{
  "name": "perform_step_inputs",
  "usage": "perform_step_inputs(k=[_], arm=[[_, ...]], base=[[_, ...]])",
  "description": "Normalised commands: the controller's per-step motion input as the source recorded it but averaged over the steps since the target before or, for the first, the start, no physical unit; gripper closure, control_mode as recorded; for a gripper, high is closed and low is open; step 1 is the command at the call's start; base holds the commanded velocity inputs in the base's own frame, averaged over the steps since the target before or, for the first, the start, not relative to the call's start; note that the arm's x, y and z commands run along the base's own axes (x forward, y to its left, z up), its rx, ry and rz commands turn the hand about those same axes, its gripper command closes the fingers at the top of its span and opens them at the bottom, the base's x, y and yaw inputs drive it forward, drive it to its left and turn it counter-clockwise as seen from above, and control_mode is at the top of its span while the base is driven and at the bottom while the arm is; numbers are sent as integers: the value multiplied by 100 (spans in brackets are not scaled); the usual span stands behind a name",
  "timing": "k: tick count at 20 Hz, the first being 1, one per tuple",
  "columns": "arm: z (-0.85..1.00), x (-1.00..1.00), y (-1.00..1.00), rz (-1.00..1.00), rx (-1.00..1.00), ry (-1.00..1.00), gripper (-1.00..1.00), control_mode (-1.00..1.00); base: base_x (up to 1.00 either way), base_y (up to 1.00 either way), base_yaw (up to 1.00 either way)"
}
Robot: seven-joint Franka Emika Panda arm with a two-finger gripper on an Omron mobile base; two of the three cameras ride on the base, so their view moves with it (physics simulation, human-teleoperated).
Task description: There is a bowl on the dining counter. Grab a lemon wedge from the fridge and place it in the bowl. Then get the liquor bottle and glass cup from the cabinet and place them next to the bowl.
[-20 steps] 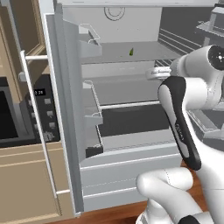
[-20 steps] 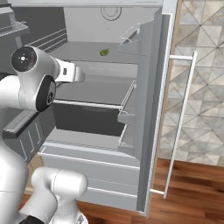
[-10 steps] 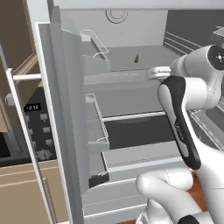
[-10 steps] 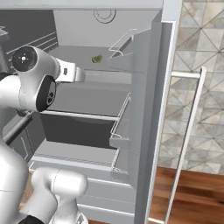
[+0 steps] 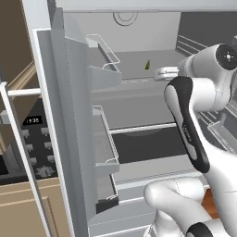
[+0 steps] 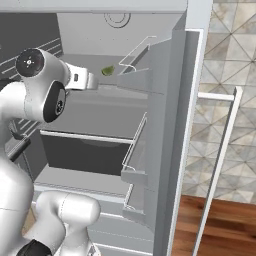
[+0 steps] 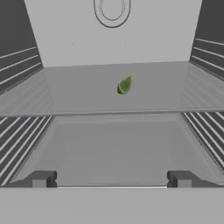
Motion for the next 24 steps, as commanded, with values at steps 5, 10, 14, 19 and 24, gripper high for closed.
perform_step_inputs(k=[5, 10, 14, 19, 24], arm=[[25, 42, 0, -2, -5, 0, -100, -100], [10, 53, 0, -2, -1, 0, -100, -100], [-15, 66, 0, 0, 0, 2, -100, -100], [-22, 74, 0, -2, 0, 0, -100, -100], [-21, 55, 4, -6, -1, 6, -100, -100]], base=[[0, 0, 0], [0, 0, 0], [0, 0, 0], [0, 0, 0], [0, 0, 0]])
